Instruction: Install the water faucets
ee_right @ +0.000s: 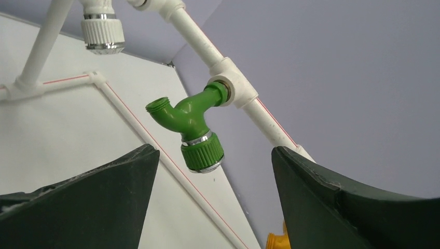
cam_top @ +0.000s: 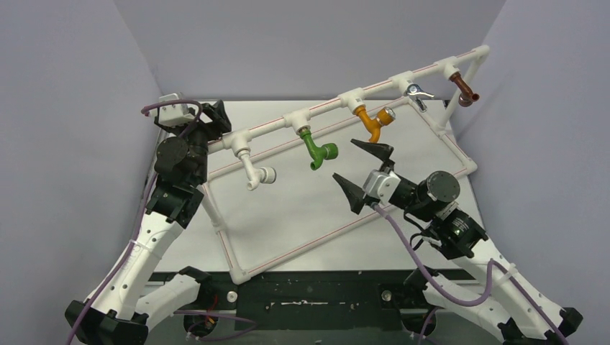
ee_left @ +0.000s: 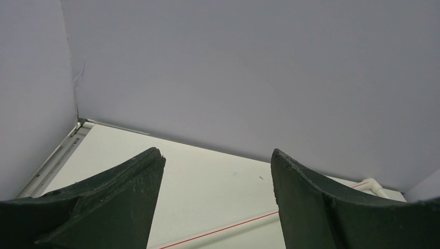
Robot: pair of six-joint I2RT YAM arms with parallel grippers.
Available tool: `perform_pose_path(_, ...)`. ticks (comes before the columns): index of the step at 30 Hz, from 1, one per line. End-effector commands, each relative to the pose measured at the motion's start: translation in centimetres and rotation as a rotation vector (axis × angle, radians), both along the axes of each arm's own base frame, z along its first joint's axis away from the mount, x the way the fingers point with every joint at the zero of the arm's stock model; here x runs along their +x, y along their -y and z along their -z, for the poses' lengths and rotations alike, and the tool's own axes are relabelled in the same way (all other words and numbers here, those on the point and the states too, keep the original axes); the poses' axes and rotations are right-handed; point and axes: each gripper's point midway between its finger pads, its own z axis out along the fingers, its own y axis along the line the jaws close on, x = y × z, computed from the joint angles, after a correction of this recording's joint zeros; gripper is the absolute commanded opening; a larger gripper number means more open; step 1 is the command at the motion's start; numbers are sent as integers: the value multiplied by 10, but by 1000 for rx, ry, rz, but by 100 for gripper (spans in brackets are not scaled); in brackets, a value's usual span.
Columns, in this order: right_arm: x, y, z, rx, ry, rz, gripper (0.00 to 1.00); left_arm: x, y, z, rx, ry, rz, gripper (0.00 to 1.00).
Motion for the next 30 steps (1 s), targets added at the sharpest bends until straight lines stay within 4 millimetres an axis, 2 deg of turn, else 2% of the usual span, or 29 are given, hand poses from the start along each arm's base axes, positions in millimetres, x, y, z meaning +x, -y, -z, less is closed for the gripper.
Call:
perform_pose_path(1, 0, -9, -16, -80, 180, -4, 82, -8, 15, 120, 181, -390, 74, 73)
perform_pose_path(4, 2, -21, -7, -139, 224, 26, 81, -9, 17, 120, 183, -390, 78, 73)
perform_pose_path(8, -5, -42, 7, -227, 294, 66, 81, -10, 19, 120, 186, -390, 82, 73)
perform_pose_path(10, -5, -46, 6, -226, 341, 106, 81, -10, 21, 119, 188, -389, 86, 73)
perform_pose_path(13, 6, -46, 10, -249, 384, 237, 78, -11, 22, 119, 190, -387, 85, 73)
perform_pose_path(17, 13, -42, 6, -225, 432, 347, 72, -12, 25, 119, 192, -387, 93, 73)
perform_pose_path(27, 27, -42, 8, -185, 460, 458, 61, -13, 27, 119, 193, -387, 99, 73)
perform_pose_path(30, 32, -43, 9, -183, 452, 471, 55, -13, 27, 120, 194, -388, 97, 73)
